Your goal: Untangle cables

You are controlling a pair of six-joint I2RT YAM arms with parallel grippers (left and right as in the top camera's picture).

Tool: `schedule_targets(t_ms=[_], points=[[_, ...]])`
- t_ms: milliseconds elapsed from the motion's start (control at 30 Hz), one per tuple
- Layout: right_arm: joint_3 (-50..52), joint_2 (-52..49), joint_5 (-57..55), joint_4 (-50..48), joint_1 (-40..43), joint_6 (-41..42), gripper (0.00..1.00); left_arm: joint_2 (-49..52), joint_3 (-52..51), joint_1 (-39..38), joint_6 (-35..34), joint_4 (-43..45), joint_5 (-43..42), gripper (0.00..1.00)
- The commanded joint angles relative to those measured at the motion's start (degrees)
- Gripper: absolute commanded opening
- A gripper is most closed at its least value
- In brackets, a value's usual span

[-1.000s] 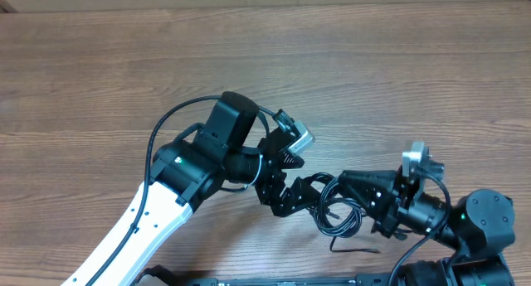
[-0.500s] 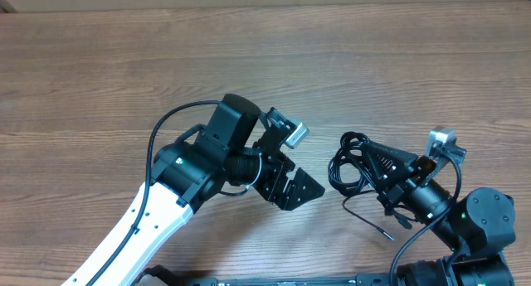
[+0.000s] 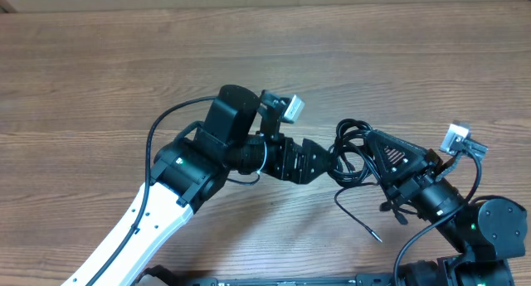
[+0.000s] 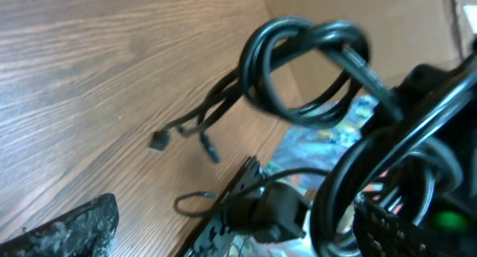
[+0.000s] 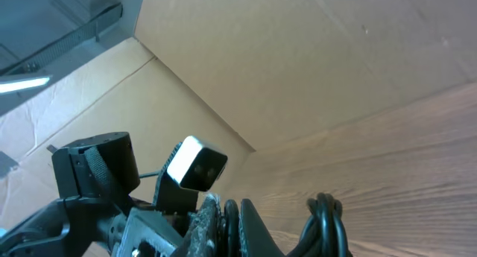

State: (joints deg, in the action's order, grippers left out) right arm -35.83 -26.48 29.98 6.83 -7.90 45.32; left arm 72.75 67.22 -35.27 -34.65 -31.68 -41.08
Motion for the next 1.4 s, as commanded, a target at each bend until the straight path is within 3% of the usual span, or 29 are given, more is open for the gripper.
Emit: schedule_targets(t_ms=[0,100,200,267,367,400,533,667,700,733,767,867,967,1000,1100,1233,1367], points=[[-0.98,0.26,0.61,-0.79,0.13,2.93,0.04,-0.83,0.11,-0.63,-2.25,1.97,-1.77,1.0],[-0.98,0.26,1.64,-0.74,0.15,3.17,0.04,-0.63,0.11,-1.81,-2.23,3.39,-2.25,1.0],[-0.98,0.24,1.62,-0.79,0.15,3.17,0.04,0.35,0.11,-3.8,-2.23,5.31,-2.45,0.92],[-0.98,0.24,1.81,-0.72,0.15,3.13,0.04,1.6,0.11,-5.27,-2.23,7.06,-2.45,0.76],[-0.98,0.26,1.86,-0.09,0.15,3.08,0.04,3.04,0.11,-5.92,-2.21,8.41,-2.45,0.27],[-0.98,0.24,1.88,-0.04,0.15,3.08,0.04,3.28,0.11,-5.92,-2.21,8.37,-2.45,0.18],[-0.98,0.26,1.84,2.03,0.15,1.7,0.04,3.63,0.11,-4.76,0.0,8.33,-2.43,0.04],[-0.98,0.26,2.6,5.9,0.15,-7.02,0.04,3.63,0.11,-2.14,4.74,5.09,-1.44,0.04],[-0.98,0.26,3.17,6.78,0.15,-10.05,0.13,3.63,0.11,-1.36,10.32,2.29,-0.2,0.04],[-0.98,0.26,3.17,7.87,0.15,-12.61,0.42,3.63,0.11,-0.9,16.41,-1.95,4.02,0.04],[-0.98,0.26,3.15,8.41,0.15,-13.79,0.56,3.63,0.11,-0.85,18.71,-4.33,7.41,0.04],[-0.98,0.26,3.17,10.84,0.15,-18.86,0.79,3.63,0.11,-0.92,29.86,-12.9,19.28,0.04],[-0.98,0.26,3.58,13.03,0.15,-24.37,0.82,3.48,0.13,-1.29,40.65,-16.13,20.72,0.04],[-0.98,0.26,3.5,14.16,0.15,-25.97,0.82,2.97,0.13,-1.84,47.3,-16.72,20.76,0.04],[-0.98,0.26,3.23,15.06,0.15,-26.45,0.82,1.44,0.15,-3.67,58.16,-15.89,25.0,0.04],[-0.98,0.26,0.98,16.92,0.15,-26.58,0.82,-0.85,0.92,-6.95,65.42,-12.46,38.75,0.04],[-0.98,0.24,-0.59,16.96,0.15,-22.29,0.81,-2.32,2.05,-9.88,75.47,-9.42,40.65,0.04]])
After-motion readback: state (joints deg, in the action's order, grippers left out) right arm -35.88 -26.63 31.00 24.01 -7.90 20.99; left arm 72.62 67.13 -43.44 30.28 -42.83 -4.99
